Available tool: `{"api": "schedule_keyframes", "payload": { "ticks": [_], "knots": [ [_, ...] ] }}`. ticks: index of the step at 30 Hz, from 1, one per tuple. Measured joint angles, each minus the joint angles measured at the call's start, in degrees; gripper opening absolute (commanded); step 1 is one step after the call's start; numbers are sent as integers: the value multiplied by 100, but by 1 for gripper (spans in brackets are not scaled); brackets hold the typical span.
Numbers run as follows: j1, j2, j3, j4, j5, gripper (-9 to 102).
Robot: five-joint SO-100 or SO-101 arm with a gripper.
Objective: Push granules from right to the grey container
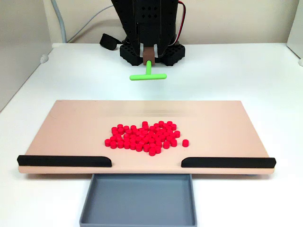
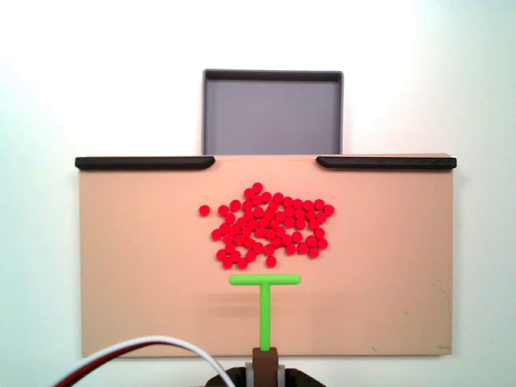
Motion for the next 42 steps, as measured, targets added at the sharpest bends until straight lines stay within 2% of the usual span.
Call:
{"api": "schedule_keyframes", "payload": {
  "ticks": [24,42],
  "knots": [
    [105,-9,0,0,-325,0],
    [817,-70,0,0,-1828,0]
  ]
}}
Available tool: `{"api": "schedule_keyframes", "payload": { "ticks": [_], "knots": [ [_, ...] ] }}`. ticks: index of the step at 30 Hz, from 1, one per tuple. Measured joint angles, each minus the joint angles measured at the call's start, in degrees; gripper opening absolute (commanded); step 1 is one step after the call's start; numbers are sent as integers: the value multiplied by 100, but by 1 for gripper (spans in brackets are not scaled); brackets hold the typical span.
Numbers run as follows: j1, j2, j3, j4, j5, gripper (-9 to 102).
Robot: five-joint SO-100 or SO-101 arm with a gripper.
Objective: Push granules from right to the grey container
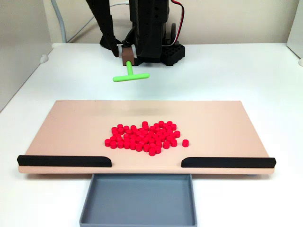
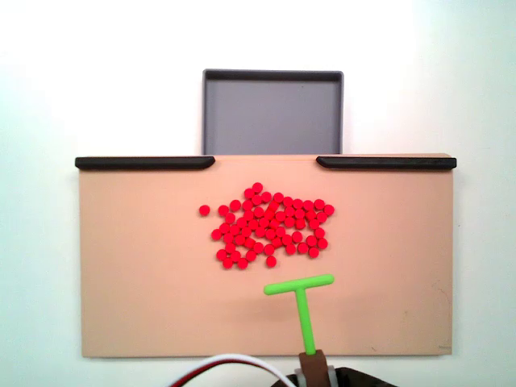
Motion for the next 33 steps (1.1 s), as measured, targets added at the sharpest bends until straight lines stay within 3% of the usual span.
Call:
{"api": "schedule_keyframes", "payload": {
  "ticks": [33],
  "knots": [
    [1222,-158,-18,0,-5502,0]
  ]
}}
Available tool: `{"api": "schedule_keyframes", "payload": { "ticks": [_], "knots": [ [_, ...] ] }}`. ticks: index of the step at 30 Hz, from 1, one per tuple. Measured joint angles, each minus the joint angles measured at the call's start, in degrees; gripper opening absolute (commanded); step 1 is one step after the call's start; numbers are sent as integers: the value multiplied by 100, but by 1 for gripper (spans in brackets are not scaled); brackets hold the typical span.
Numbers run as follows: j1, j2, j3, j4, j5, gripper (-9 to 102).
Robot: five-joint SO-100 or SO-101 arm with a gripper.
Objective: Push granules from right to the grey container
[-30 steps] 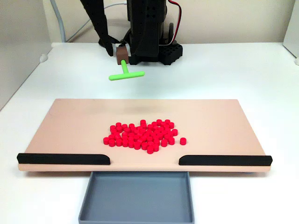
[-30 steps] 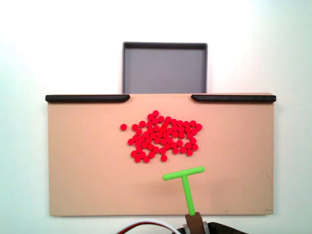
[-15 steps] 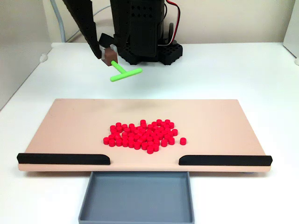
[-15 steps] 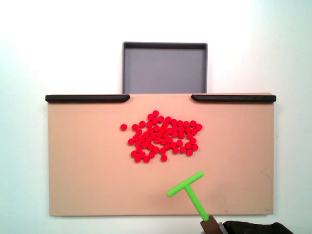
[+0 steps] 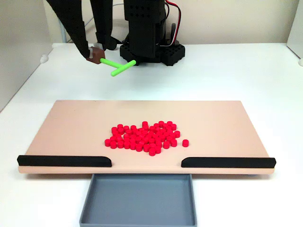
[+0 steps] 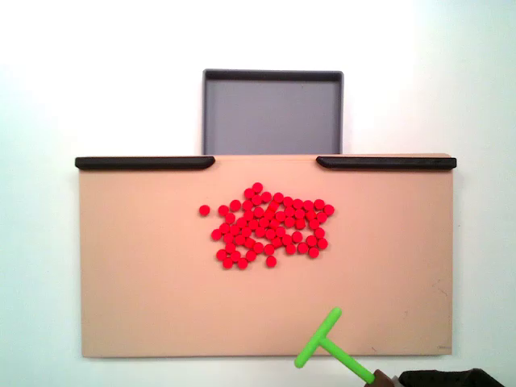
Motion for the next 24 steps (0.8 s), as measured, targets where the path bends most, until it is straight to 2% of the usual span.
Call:
{"api": "schedule_keyframes", "payload": {
  "ticks": [4,14,24],
  "knots": [
    [272,-404,-334,0,-413,0],
    [519,-1406,-1345,0,-18,0],
    [624,-2654,-2610,0,-114,0]
  ]
}}
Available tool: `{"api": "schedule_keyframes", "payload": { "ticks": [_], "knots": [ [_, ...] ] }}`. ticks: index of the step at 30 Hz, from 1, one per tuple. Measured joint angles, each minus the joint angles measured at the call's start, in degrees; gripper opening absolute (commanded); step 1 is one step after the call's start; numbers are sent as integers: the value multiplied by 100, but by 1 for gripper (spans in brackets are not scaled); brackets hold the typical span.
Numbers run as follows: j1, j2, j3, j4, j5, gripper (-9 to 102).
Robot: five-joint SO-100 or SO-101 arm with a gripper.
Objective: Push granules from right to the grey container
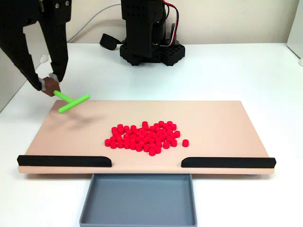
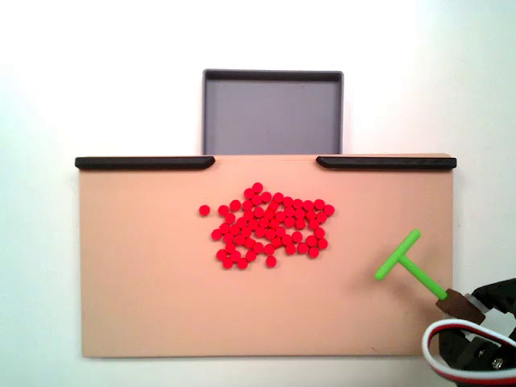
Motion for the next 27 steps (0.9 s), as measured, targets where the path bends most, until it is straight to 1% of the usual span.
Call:
{"api": "schedule_keyframes", "payload": {
  "ticks": [5,11,27],
  "knots": [
    [-26,-70,-123,-35,-325,0],
    [-185,-264,-123,-352,-519,0],
    [-255,-439,-123,-369,-1529,0]
  ]
}}
